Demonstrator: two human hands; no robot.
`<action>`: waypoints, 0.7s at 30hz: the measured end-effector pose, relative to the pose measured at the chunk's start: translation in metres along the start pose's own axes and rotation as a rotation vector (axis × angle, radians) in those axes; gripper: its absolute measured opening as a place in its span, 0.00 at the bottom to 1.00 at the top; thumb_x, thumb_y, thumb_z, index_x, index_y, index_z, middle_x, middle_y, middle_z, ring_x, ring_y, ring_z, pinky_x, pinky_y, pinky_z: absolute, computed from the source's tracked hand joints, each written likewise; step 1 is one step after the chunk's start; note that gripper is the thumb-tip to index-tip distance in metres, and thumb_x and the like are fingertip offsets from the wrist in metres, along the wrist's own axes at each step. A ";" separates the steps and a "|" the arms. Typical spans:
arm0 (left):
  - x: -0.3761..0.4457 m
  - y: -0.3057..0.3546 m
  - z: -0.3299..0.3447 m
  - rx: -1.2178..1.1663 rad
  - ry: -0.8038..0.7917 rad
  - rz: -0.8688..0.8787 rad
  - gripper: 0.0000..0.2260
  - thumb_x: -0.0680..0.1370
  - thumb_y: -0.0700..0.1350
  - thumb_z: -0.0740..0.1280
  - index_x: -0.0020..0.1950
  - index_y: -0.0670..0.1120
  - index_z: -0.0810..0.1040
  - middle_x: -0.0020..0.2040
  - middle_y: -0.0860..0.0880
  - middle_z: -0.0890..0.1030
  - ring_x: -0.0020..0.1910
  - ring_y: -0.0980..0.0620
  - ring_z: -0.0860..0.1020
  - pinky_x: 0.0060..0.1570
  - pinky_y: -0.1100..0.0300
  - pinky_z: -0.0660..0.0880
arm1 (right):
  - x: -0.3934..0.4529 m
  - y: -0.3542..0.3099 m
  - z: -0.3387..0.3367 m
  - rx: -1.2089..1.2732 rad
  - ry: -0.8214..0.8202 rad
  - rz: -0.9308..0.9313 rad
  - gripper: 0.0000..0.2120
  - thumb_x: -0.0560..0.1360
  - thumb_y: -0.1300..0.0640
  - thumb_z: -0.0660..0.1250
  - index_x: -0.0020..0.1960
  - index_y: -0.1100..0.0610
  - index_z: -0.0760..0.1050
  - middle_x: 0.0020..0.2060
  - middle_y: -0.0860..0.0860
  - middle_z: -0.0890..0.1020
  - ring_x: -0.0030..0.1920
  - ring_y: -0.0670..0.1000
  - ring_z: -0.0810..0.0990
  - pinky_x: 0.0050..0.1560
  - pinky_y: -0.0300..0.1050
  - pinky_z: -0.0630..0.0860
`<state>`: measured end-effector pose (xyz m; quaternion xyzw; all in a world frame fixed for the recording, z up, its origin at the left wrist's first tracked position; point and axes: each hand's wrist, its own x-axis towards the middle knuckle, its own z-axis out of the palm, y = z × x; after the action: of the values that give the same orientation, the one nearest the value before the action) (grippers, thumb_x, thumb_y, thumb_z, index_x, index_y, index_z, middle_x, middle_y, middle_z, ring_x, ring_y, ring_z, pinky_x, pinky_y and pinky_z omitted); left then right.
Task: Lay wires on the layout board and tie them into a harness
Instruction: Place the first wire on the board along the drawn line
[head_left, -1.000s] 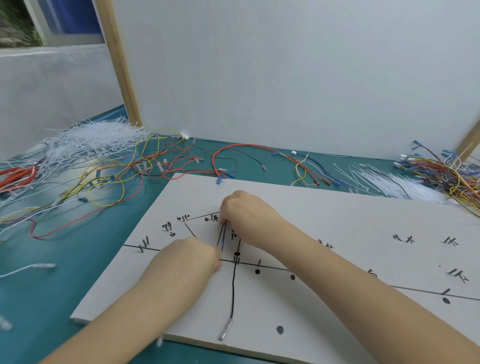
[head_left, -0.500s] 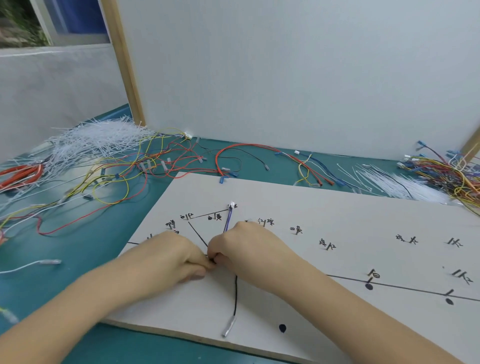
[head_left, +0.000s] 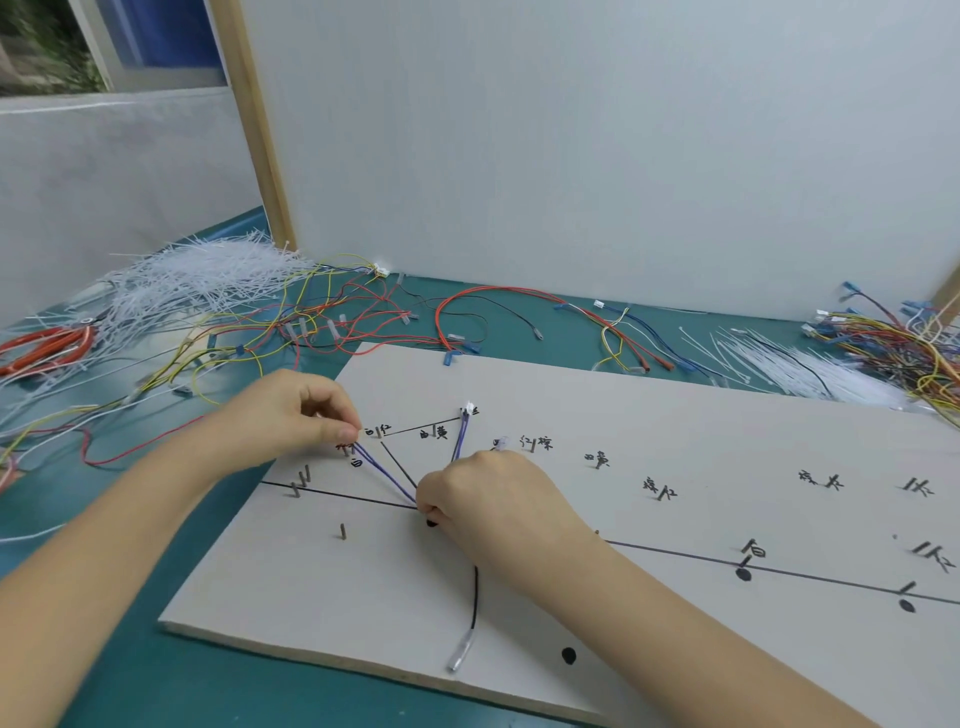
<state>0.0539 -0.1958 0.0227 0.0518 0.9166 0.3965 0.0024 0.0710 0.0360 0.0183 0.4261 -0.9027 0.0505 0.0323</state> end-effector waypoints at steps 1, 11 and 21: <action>0.001 -0.005 0.002 -0.038 0.010 0.000 0.09 0.69 0.33 0.73 0.37 0.46 0.81 0.35 0.51 0.83 0.33 0.62 0.78 0.37 0.74 0.72 | 0.000 0.000 -0.001 -0.008 -0.005 0.000 0.11 0.70 0.70 0.59 0.47 0.57 0.73 0.37 0.54 0.73 0.37 0.58 0.71 0.39 0.44 0.70; -0.001 -0.031 0.003 0.140 0.017 0.107 0.15 0.73 0.38 0.71 0.42 0.61 0.80 0.42 0.53 0.82 0.44 0.61 0.77 0.46 0.67 0.71 | -0.004 -0.008 -0.010 -0.054 -0.075 -0.023 0.15 0.67 0.75 0.59 0.48 0.61 0.74 0.39 0.53 0.69 0.38 0.56 0.68 0.27 0.39 0.55; 0.019 0.023 0.028 0.326 0.192 0.099 0.08 0.79 0.40 0.62 0.53 0.48 0.79 0.61 0.48 0.75 0.65 0.47 0.68 0.66 0.58 0.58 | -0.007 0.006 -0.008 0.225 -0.095 -0.026 0.11 0.77 0.62 0.59 0.57 0.57 0.76 0.51 0.52 0.78 0.53 0.52 0.74 0.53 0.47 0.73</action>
<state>0.0385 -0.1577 0.0208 0.0586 0.9610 0.2455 -0.1130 0.0710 0.0458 0.0254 0.4407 -0.8862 0.1307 -0.0577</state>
